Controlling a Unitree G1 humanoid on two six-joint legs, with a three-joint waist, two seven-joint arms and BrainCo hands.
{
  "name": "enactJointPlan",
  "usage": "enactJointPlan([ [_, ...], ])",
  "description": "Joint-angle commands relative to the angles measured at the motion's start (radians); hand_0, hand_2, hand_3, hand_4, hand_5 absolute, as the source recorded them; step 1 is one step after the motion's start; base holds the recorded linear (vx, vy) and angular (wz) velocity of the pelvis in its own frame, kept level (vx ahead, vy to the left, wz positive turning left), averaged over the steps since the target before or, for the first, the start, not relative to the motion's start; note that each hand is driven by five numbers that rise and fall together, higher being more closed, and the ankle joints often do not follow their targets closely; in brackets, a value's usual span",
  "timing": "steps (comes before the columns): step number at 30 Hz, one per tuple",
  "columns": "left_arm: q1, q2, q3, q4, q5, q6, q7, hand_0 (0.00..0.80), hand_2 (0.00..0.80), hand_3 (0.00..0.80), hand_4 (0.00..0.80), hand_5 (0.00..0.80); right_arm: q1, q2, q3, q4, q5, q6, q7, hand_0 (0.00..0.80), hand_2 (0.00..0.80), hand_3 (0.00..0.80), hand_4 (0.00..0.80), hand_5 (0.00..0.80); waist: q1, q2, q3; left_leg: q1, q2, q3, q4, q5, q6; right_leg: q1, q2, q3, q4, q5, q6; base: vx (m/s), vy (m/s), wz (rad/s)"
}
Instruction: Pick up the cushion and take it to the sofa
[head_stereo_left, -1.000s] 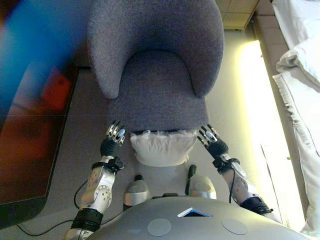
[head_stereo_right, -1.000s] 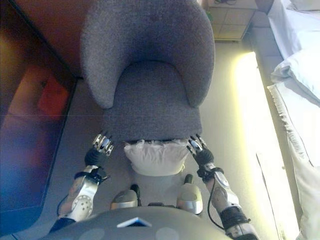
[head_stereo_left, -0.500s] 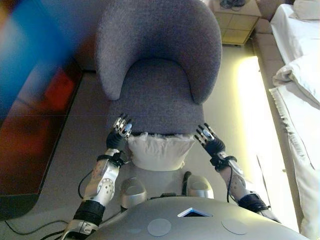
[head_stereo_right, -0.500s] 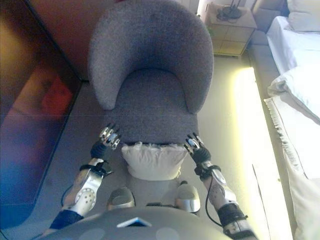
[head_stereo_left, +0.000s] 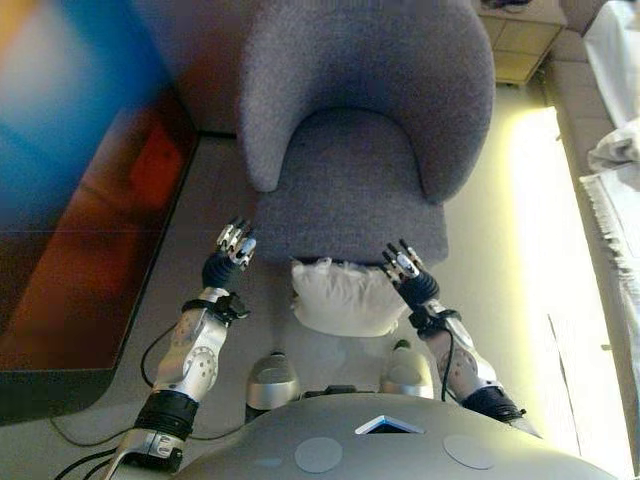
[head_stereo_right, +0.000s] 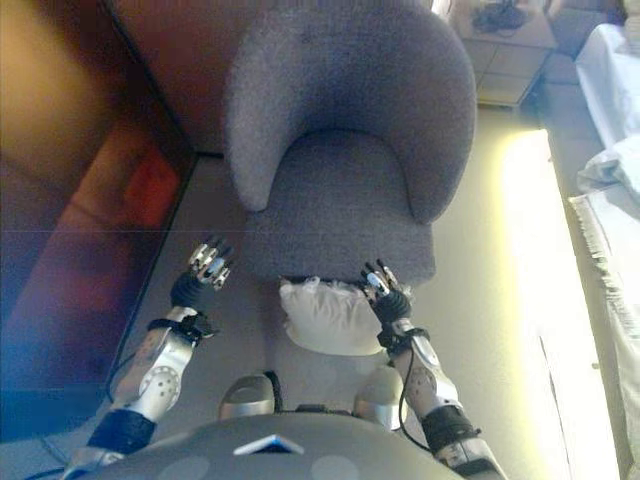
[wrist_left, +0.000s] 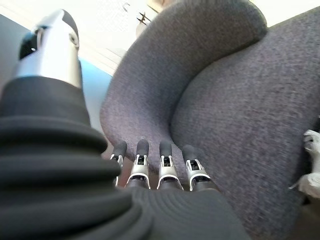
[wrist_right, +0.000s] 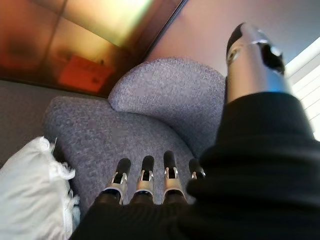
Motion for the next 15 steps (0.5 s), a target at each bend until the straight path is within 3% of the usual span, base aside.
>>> enactJointPlan([
  [1, 0.0, 0.014, 0.02, -0.096, 0.013, -0.036, -0.027, 0.0, 0.0, 0.0, 0.0, 0.0, -0.052, -0.005, -0.018, -0.063, 0.013, -0.026, 0.015, 0.0, 0.0, 0.0, 0.0, 0.0, 0.009, -0.008, 0.008, -0.056, 0.007, -0.13, -0.01, 0.042, -0.001, 0.056, -0.065, 0.017, -0.177, 0.174, 0.135, 0.096, -0.344, -0.06],
  [3, 0.01, 0.014, 0.026, -0.104, 0.003, -0.034, -0.027, 0.0, 0.0, 0.0, 0.0, 0.0, -0.063, -0.014, -0.017, -0.065, 0.007, -0.007, 0.026, 0.0, 0.0, 0.0, 0.0, 0.0, 0.005, -0.007, 0.01, -0.042, 0.052, -0.115, -0.023, 0.052, -0.019, 0.045, -0.048, 0.024, -0.207, 0.187, 0.145, 0.111, -0.312, -0.28],
  [5, 0.025, 0.004, 0.031, -0.099, -0.007, -0.028, -0.012, 0.0, 0.0, 0.0, 0.0, 0.0, -0.059, -0.02, -0.015, -0.06, -0.018, 0.019, 0.032, 0.0, 0.0, 0.0, 0.0, 0.0, 0.003, -0.004, -0.003, -0.025, 0.099, -0.101, -0.051, 0.077, -0.032, 0.055, -0.013, 0.015, -0.213, 0.155, 0.145, 0.181, -0.273, -0.33],
  [6, 0.034, -0.005, 0.031, -0.096, -0.023, -0.023, -0.014, 0.0, 0.0, 0.0, 0.0, 0.0, -0.055, -0.026, -0.017, -0.068, -0.025, 0.034, 0.034, 0.0, 0.0, 0.0, 0.0, 0.0, -0.006, -0.003, -0.009, -0.017, 0.124, -0.096, -0.07, 0.102, -0.036, 0.057, 0.019, 0.031, -0.199, 0.124, 0.145, 0.202, -0.215, -0.28],
  [8, 0.052, -0.013, 0.023, -0.107, -0.034, -0.022, -0.024, 0.0, 0.0, 0.0, 0.0, 0.0, -0.034, -0.047, -0.015, -0.097, -0.014, 0.045, 0.043, 0.0, 0.0, 0.0, 0.0, 0.0, -0.011, -0.006, -0.017, -0.018, 0.153, -0.103, -0.084, 0.143, -0.046, 0.068, 0.066, 0.035, -0.188, 0.083, 0.124, 0.17, -0.188, -0.08],
  [11, 0.053, -0.03, -0.005, -0.11, -0.038, -0.022, -0.02, 0.0, 0.0, 0.0, 0.0, 0.0, -0.023, -0.068, -0.005, -0.109, -0.01, 0.036, 0.022, 0.0, 0.0, 0.0, 0.0, 0.0, -0.01, -0.003, -0.019, -0.057, 0.185, -0.098, -0.041, 0.222, -0.063, 0.084, 0.117, -0.004, -0.207, 0.068, 0.081, 0.037, -0.184, 0.18],
  [13, 0.033, -0.045, -0.027, -0.095, -0.031, -0.029, -0.03, 0.0, 0.0, 0.0, 0.0, 0.0, -0.02, -0.085, 0.004, -0.109, -0.011, 0.008, 0.021, 0.0, 0.0, 0.0, 0.0, 0.0, -0.015, -0.003, -0.009, -0.091, 0.18, -0.059, 0.018, 0.224, -0.062, 0.093, 0.132, -0.05, -0.214, 0.06, 0.057, -0.034, -0.187, 0.27],
  [15, 0.027, -0.052, -0.035, -0.094, -0.016, -0.029, -0.037, 0.0, 0.0, 0.0, 0.0, 0.0, -0.018, -0.09, 0.012, -0.11, -0.026, -0.017, 0.017, 0.0, 0.0, 0.0, 0.0, 0.0, -0.017, 0.002, -0.008, -0.091, 0.134, -0.036, -0.002, 0.19, -0.048, 0.093, 0.128, -0.071, -0.21, 0.055, 0.057, -0.011, -0.049, 0.43],
])
